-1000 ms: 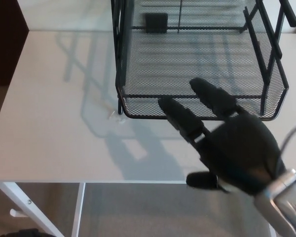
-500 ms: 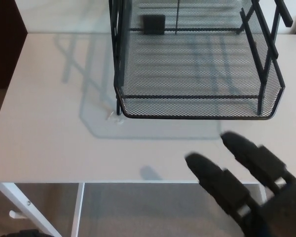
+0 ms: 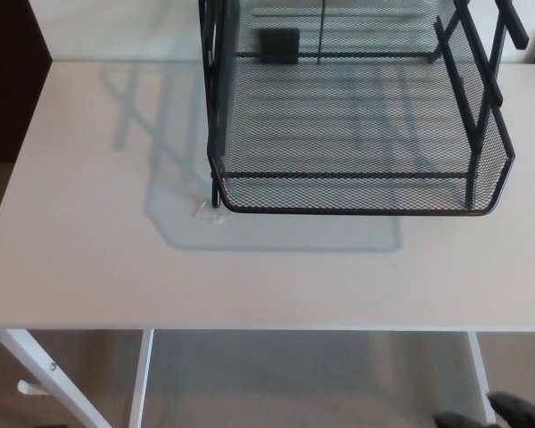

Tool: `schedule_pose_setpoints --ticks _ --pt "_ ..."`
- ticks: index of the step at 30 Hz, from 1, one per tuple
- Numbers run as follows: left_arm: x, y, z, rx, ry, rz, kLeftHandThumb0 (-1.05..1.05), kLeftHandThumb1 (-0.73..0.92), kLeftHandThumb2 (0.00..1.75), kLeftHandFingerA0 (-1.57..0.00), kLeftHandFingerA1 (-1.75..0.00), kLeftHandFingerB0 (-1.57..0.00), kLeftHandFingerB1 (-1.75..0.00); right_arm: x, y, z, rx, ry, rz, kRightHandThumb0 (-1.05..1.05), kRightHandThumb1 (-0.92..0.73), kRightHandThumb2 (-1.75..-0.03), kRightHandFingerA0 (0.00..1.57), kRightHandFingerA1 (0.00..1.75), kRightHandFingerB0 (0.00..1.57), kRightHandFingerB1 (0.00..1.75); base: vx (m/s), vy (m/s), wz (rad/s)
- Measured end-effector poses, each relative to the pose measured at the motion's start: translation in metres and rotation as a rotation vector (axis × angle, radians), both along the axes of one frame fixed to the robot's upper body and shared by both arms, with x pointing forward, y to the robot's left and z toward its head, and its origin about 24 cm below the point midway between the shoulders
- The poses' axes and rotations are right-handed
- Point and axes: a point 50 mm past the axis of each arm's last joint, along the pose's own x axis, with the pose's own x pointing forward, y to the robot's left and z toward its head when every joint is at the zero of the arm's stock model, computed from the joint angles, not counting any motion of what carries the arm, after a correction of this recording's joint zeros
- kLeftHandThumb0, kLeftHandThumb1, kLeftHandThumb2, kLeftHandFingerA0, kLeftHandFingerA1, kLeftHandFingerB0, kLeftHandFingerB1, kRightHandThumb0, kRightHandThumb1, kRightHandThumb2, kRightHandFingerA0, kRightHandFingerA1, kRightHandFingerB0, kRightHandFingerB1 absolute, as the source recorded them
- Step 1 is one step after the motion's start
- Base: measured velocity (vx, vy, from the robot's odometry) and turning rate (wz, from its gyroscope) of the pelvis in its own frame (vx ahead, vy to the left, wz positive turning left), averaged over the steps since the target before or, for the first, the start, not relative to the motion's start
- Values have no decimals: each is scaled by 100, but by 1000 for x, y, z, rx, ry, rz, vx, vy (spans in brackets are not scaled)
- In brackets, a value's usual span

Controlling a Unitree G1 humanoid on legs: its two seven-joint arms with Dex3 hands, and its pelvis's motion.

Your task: The robot walk towards a table in front and then pushes a layer of a file tray back to its original position using its right hand

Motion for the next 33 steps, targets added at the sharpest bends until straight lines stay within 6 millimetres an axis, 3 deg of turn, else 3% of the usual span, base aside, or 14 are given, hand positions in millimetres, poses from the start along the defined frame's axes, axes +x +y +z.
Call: schedule_pose_setpoints --ticks 4,7,8,12,13,16,17,18,19,23,24,29,30,33 --pt "0 0 0 0 0 0 -38 52 56 -87 -62 -66 -60 -1 -17 -25 -18 90 -64 -86 -65 -102 0 37 6 36 0 0 0" --pt "1 0 0 0 -1 -1 -41 53 56 -87 -63 -67 -61 -3 -32 -43 -27 157 -126 -91 -65 -99 0 42 13 40 0 0 0" --pt "1 0 0 0 -1 -1 -38 52 56 -90 -62 -65 -61 -4 -36 -48 -27 173 -145 -88 -63 -98 0 50 1 42 0 0 0" --pt "-1 0 -1 0 3 1 -37 53 56 -88 -62 -67 -62 -8 -55 -68 -4 248 -257 -90 -63 -98 9 53 2 45 0 0 0" --pt "-1 0 -1 0 3 0 -37 53 56 -87 -61 -66 -60 -8 -57 -70 1 255 -271 -41 -35 -98 0 52 0 51 0 0 0" --pt "-1 0 -1 1 1 -1 -39 52 56 -88 -61 -67 -60 -10 -68 -81 37 293 -354 -41 -35 -98 0 52 0 51 0 0 0" --pt "-1 0 -1 1 3 -1 -39 52 56 -88 -62 -67 -60 -10 -71 -84 51 304 -379 -84 -74 -63 12 47 10 38 0 0 0" --pt "-1 0 -1 2 4 -2 -39 52 56 -88 -62 -67 -60 -10 -73 -86 65 311 -400 -84 -74 -63 12 47 10 38 0 0 0" --pt "-1 0 -2 3 5 -2 -39 52 56 -89 -63 -66 -62 -9 -76 -88 80 318 -421 -85 -59 -92 11 54 8 47 0 0 0" --pt "0 1 -2 5 9 -1 -39 52 56 -89 -62 -66 -61 -7 -82 -94 134 338 -480 -85 -58 -92 12 55 11 50 0 0 0" --pt "0 1 -2 5 10 0 -39 52 56 -89 -61 -67 -60 -7 -83 -96 153 347 -497 -84 -73 -63 15 51 15 43 0 0 0" --pt "1 0 -2 9 9 -5 -40 52 56 -88 -60 -67 -59 -4 -90 -100 222 375 -554 -84 -73 -62 16 52 15 44 0 0 0" --pt "1 0 -2 9 8 -6 -42 52 56 -88 -62 -67 -61 -4 -91 -100 235 378 -562 -85 -58 -91 12 55 12 51 0 0 0" --pt "2 0 -2 13 7 -10 -42 53 56 -87 -60 -66 -60 -2 -93 -102 282 396 -583 -84 -58 -90 12 55 12 51 0 0 0"
